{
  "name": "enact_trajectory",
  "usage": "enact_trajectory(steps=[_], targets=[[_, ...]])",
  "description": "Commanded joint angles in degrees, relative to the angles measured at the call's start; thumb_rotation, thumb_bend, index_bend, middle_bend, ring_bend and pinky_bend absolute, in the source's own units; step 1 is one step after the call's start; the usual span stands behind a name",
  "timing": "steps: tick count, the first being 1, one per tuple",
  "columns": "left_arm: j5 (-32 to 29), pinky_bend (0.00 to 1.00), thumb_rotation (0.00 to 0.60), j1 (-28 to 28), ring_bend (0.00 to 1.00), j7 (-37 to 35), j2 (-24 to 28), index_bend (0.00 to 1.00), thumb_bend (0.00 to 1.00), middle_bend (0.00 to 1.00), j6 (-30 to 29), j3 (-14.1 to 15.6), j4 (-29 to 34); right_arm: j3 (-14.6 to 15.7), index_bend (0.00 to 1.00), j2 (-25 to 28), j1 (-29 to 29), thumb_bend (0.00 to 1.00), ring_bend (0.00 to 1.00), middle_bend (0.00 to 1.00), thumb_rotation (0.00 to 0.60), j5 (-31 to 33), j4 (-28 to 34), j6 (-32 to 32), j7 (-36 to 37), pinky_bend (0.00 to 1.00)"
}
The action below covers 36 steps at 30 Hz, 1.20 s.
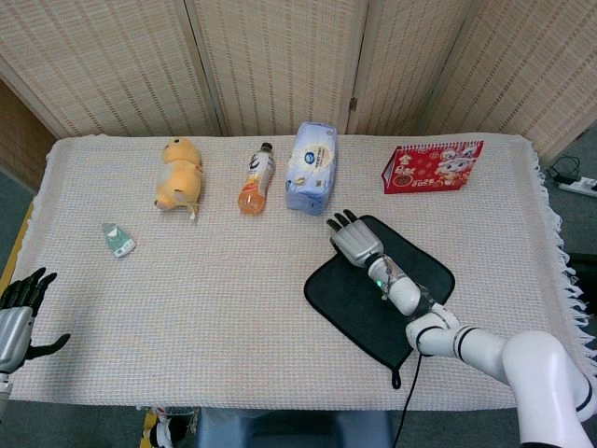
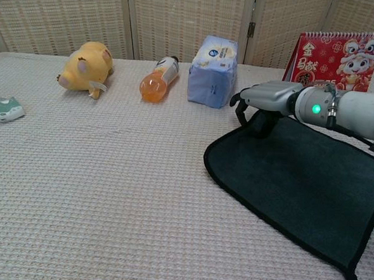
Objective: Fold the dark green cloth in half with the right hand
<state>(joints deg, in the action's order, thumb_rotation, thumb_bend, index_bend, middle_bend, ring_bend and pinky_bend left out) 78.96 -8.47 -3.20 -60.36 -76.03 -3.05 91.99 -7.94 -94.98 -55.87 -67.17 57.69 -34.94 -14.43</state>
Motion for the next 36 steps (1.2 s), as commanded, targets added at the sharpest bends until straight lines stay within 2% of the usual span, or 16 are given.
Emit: enact_trajectory(steps=[1, 7, 17, 27, 36], targets=[[0.00, 0.00, 0.599, 0.00, 0.00, 0.05, -0.02, 0.00, 0.26, 0.00, 0.01, 0.01, 0.00, 1.33, 0.78, 3.20, 2.12, 0.52, 0.00, 0.15, 0.600, -1.56, 4.34, -2.62, -0.07, 0.00], [0.06, 0.00, 0.599, 0.00, 0.00, 0.41, -0.09, 0.00, 0.26, 0.00, 0.05, 0.14, 0.23, 4.58, 0.78, 8.85, 6.07, 0.52, 0.00, 0.16, 0.600, -4.03, 12.38, -6.90, -1.82, 0.00], [0.77, 0.00, 0.600, 0.18, 0.00, 1.17, -0.19, 0.00, 0.26, 0.00, -0.31, 0.61, 0.85, 9.92, 0.78, 15.71, 11.96, 0.52, 0.02, 0.17, 0.600, -7.40, 22.31, -12.19, -5.04, 0.00], [1.01, 0.00, 0.600, 0.59, 0.00, 1.92, -0.22, 0.00, 0.26, 0.00, -1.20, 0.72, 1.48, 12.91, 0.79, 19.06, 17.22, 0.52, 0.05, 0.19, 0.600, -10.78, 26.18, -17.51, -4.94, 0.00], [0.84, 0.00, 0.599, 0.42, 0.00, 2.74, -0.53, 0.00, 0.26, 0.00, -0.74, 0.84, 1.68, 15.10, 0.79, 21.99, 20.07, 0.52, 0.04, 0.19, 0.600, -12.98, 28.19, -18.61, -5.88, 0.00]])
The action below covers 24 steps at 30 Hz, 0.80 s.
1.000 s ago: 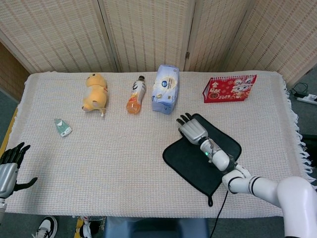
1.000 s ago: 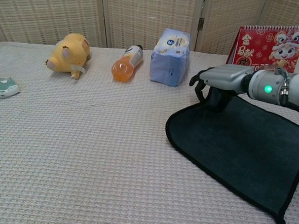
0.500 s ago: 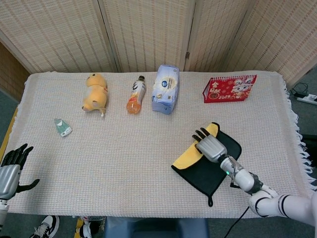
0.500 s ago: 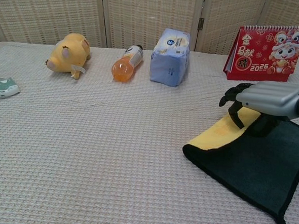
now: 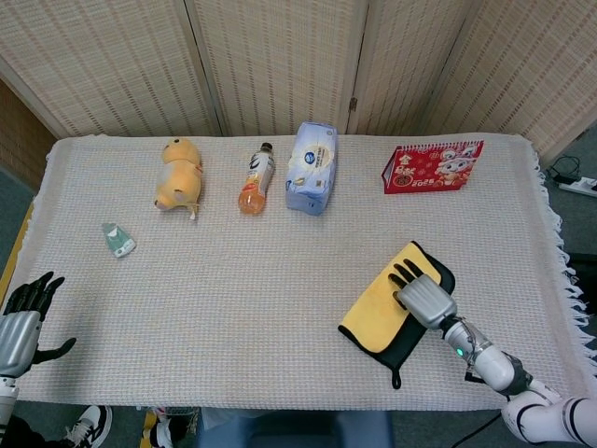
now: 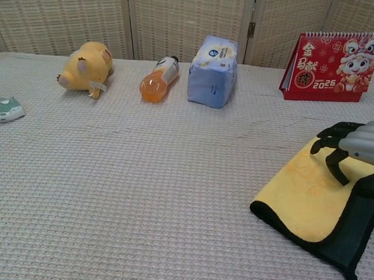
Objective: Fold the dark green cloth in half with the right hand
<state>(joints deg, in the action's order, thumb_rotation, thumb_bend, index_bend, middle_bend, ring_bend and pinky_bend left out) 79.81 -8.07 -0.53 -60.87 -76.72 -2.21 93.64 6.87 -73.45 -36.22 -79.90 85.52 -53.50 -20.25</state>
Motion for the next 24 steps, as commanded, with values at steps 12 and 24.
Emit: enact_trajectory(steps=[12, 24], targets=[[-0.09, 0.00, 0.599, 0.02, 0.00, 0.68, -0.26, 0.00, 0.26, 0.00, 0.04, 0.12, 0.16, 1.28, 0.79, 1.95, 2.46, 0.52, 0.05, 0.19, 0.600, -0.90, 1.26, 0.87, -2.06, 0.00], [-0.95, 0.00, 0.599, 0.06, 0.00, 0.85, -0.29, 0.00, 0.26, 0.00, -0.01, -0.29, 0.18, 0.41, 0.07, 4.33, 2.30, 0.52, 0.00, 0.00, 0.600, 5.22, 4.27, 5.60, -6.07, 0.00]])
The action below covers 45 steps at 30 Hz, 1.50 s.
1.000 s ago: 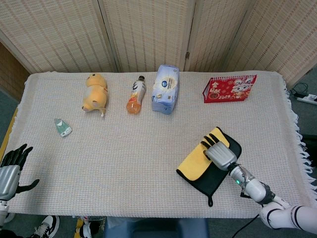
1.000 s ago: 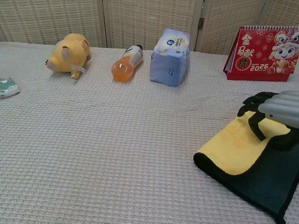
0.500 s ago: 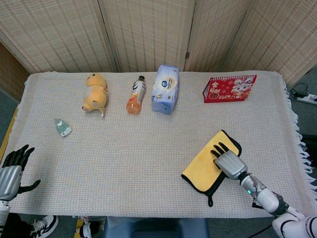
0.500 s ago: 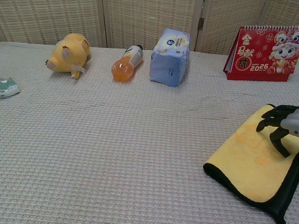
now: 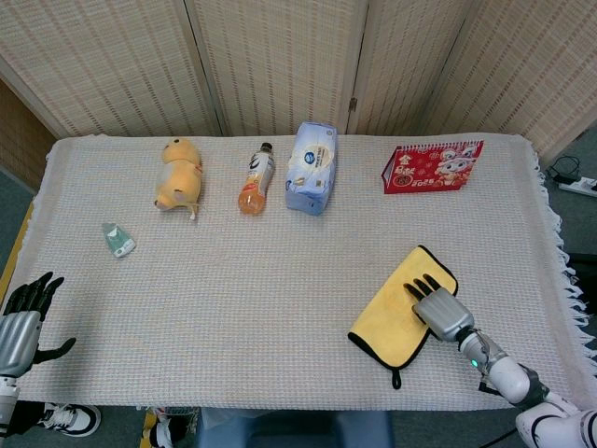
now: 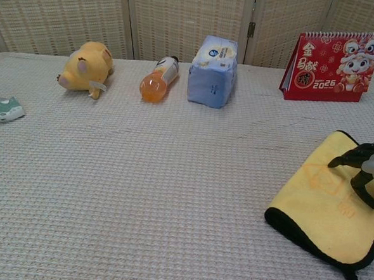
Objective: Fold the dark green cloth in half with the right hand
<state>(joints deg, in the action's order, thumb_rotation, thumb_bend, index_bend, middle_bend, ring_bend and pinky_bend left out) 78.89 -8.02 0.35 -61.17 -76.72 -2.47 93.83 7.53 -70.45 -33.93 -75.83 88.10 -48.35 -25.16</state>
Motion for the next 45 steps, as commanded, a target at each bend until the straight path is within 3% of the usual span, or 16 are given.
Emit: enact_trajectory(steps=[1, 14, 19, 29, 45], targets=[[-0.07, 0.00, 0.600, 0.00, 0.00, -0.04, 0.00, 0.00, 0.26, 0.00, -0.02, -0.06, -0.03, -0.22, 0.03, 1.82, 0.12, 0.52, 0.00, 0.00, 0.600, 1.40, 2.28, 0.32, -1.55, 0.00], [-0.30, 0.00, 0.600, 0.21, 0.00, 0.29, -0.18, 0.00, 0.26, 0.00, -0.48, -0.21, 0.23, 0.71, 0.00, 7.36, 1.70, 0.52, 0.00, 0.00, 0.600, 2.72, 8.77, -0.88, -3.65, 0.00], [-0.26, 0.00, 0.600, 0.16, 0.00, 0.24, -0.16, 0.00, 0.26, 0.00, -0.39, -0.22, 0.20, 0.53, 0.01, 10.57, 4.50, 0.52, 0.00, 0.00, 0.600, 0.41, 11.67, -5.36, 1.46, 0.00], [0.24, 0.00, 0.600, 0.15, 0.00, 0.78, -0.39, 0.00, 0.26, 0.00, -0.31, 0.16, 0.42, 0.77, 0.08, 7.10, 2.85, 0.52, 0.00, 0.00, 0.600, 1.39, 5.17, 2.74, 4.89, 0.00], [-0.18, 0.00, 0.600, -0.14, 0.00, 1.19, -0.64, 0.00, 0.26, 0.00, 0.41, 0.16, 0.09, 1.24, 0.17, 6.97, 4.61, 0.52, 0.00, 0.00, 0.600, 8.40, 3.34, 2.99, 0.28, 0.00]])
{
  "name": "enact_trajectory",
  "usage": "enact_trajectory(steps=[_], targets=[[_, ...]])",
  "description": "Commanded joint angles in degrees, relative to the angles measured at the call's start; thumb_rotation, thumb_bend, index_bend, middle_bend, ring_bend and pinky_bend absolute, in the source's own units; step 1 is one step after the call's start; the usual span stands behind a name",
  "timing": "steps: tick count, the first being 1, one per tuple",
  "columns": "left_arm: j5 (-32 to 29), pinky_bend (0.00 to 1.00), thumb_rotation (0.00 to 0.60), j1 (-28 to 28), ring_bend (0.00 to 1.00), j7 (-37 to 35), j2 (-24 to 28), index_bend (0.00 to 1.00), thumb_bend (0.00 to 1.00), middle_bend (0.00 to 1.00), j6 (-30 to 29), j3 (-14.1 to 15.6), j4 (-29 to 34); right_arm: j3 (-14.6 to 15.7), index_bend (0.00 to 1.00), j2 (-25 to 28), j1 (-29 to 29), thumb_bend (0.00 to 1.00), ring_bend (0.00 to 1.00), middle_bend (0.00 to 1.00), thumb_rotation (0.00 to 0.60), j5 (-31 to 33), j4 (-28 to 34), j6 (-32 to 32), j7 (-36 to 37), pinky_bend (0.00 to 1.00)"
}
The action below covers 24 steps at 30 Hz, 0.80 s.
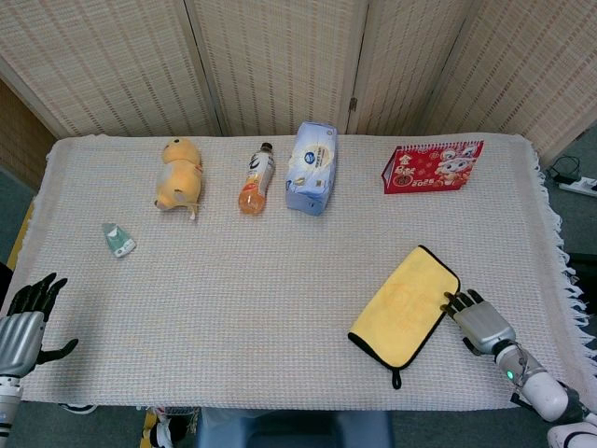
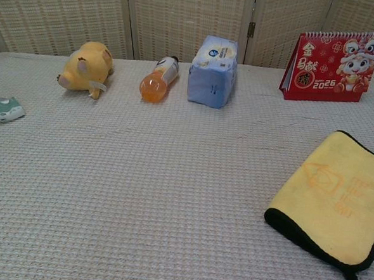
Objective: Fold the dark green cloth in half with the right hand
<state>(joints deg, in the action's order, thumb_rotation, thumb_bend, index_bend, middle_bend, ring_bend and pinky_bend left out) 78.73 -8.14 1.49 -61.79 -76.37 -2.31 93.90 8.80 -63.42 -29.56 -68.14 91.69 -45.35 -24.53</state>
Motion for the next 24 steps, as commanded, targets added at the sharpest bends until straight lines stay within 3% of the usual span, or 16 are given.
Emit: enact_trajectory(steps=[1, 4, 6, 11, 17, 24], targets=[[-0.03, 0.00, 0.600, -0.04, 0.00, 0.11, -0.05, 0.00, 0.26, 0.00, 0.09, 0.02, 0.03, -0.10, 0.17, -0.03, 0.35, 0.52, 0.00, 0.00, 0.600, 0.72, -0.18, -0.17, -0.20, 0.00], [0.18, 0.00, 0.600, 0.01, 0.00, 0.17, -0.04, 0.00, 0.26, 0.00, -0.01, 0.13, 0.19, -0.71, 0.17, 1.18, 1.76, 0.52, 0.00, 0.00, 0.600, -1.26, 1.39, -3.22, 2.58, 0.00], [0.62, 0.00, 0.600, 0.19, 0.00, -0.07, 0.09, 0.00, 0.26, 0.00, -0.50, 0.21, 0.41, -1.31, 0.17, 3.36, 4.22, 0.52, 0.00, 0.00, 0.600, -4.98, 3.87, -8.64, 7.26, 0.00], [1.62, 0.00, 0.600, 0.32, 0.00, -0.30, 0.22, 0.00, 0.26, 0.00, -0.85, 0.57, 0.48, -2.15, 0.14, 7.15, 13.45, 0.52, 0.00, 0.00, 0.600, -17.46, 5.77, -30.06, 18.90, 0.00], [2.09, 0.00, 0.600, 0.20, 0.00, 0.60, 0.19, 0.00, 0.26, 0.00, -0.14, 1.28, 1.13, -3.20, 0.06, 6.21, 20.87, 0.52, 0.00, 0.00, 0.600, -21.14, 6.78, -44.27, 15.58, 0.00], [2.31, 0.00, 0.600, 0.23, 0.00, 1.80, 0.31, 0.00, 0.26, 0.00, 0.26, 1.88, 2.30, -4.94, 0.06, 2.15, 25.36, 0.52, 0.00, 0.00, 0.600, -19.27, 3.07, -48.75, 16.79, 0.00]])
